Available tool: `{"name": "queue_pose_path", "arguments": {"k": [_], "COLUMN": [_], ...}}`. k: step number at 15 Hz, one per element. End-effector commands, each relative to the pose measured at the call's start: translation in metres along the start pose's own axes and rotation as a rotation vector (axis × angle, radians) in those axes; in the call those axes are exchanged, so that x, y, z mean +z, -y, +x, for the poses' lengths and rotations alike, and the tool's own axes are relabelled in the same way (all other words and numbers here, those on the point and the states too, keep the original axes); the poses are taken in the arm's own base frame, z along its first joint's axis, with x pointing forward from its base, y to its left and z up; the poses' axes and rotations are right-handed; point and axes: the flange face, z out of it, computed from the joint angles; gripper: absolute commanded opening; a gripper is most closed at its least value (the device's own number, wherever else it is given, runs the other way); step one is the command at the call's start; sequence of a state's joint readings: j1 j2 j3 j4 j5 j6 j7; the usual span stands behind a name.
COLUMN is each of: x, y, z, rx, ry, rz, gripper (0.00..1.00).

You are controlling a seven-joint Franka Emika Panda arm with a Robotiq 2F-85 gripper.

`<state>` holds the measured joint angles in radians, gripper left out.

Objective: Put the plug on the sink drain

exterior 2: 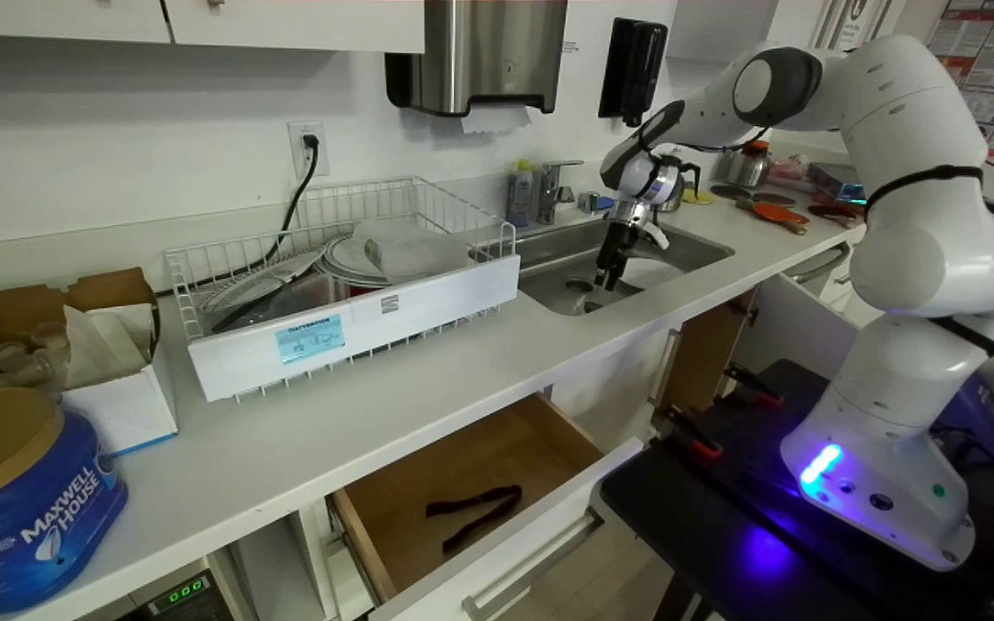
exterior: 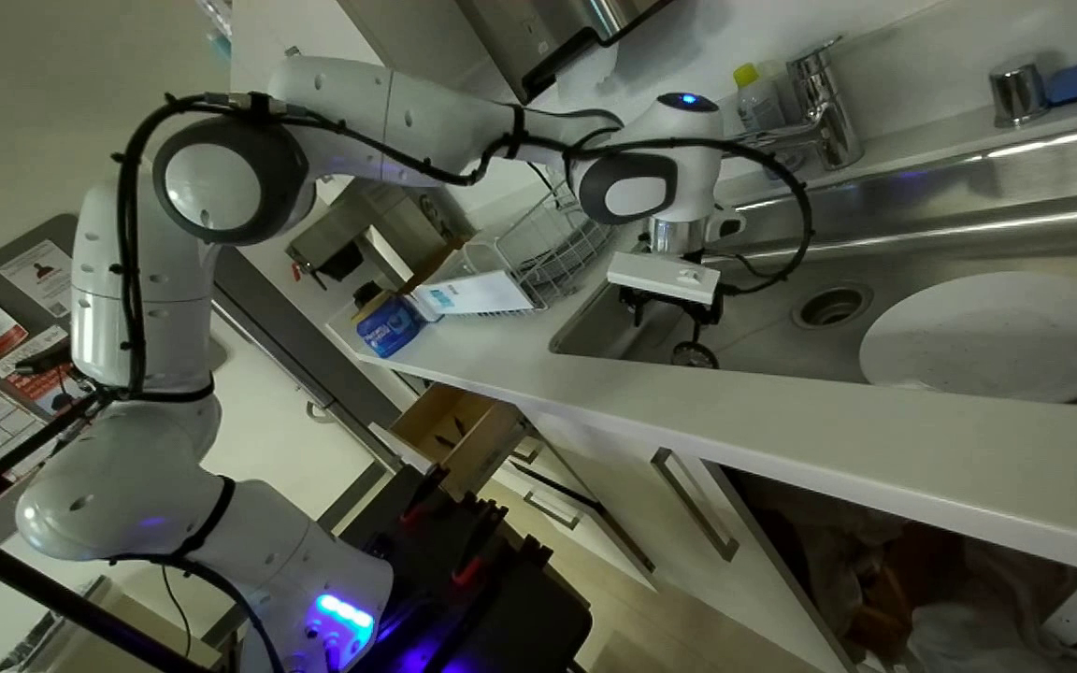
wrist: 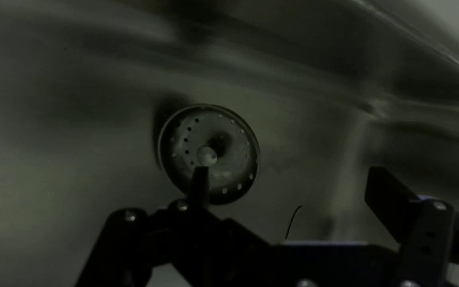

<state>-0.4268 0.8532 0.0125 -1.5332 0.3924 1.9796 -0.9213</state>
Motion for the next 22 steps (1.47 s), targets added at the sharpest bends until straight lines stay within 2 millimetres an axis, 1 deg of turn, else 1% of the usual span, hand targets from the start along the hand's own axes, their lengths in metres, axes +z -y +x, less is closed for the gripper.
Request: {"name": "queue_pose_path", "arguments": {"k": [1,5,10,11,12,13,14,15,19,22], "x": [0.018,0.032,0.043,0.039,0.042,0.042,0.043,0.042,0.045,0.046], "y": [0.01,0.011,0.02,0.009,0.009,0.007,0.005,0.004,0.0,0.0], "z": [-0.003,0.0,-0.001,0.002,0.001,0.0,-0.001,-0.003,-0.005,-0.005], "rx": [-0.005,-0.01,0.003,0.007,0.014,0.022,0.023,0.031,0.051,0.051], "ry": [-0.027,-0.088,-0.1,-0.119,-0.126,-0.135,-0.138,-0.139,-0.134,-0.129], "rz": [-0.044,-0.083,-0.019,0.004,0.01,0.015,0.019,0.019,0.025,0.029], "gripper": [1.0,1.0,1.0,1.0,1.0,0.75,0.72,0.66,0.34,0.12]}}
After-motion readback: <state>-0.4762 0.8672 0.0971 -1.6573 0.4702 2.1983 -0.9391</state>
